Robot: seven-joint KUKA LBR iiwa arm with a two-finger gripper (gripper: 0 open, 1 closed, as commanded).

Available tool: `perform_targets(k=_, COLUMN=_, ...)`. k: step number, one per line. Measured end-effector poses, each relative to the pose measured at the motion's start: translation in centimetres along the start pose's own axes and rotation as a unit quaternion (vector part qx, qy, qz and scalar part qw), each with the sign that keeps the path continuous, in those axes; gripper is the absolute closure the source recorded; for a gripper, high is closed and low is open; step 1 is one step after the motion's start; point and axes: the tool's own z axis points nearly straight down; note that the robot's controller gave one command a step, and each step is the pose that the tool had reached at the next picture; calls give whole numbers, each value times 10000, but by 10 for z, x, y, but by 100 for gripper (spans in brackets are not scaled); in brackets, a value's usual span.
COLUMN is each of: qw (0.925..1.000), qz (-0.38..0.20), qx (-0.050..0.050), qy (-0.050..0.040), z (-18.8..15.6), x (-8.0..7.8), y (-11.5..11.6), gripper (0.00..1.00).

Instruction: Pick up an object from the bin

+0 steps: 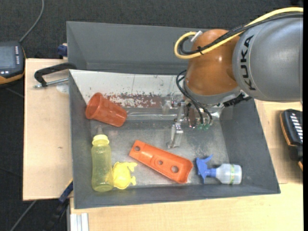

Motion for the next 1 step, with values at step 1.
perform_targets(k=1, qw=9994, qz=-353, qx=-1, qy=-4, z=46, x=37, y=10, gripper=0)
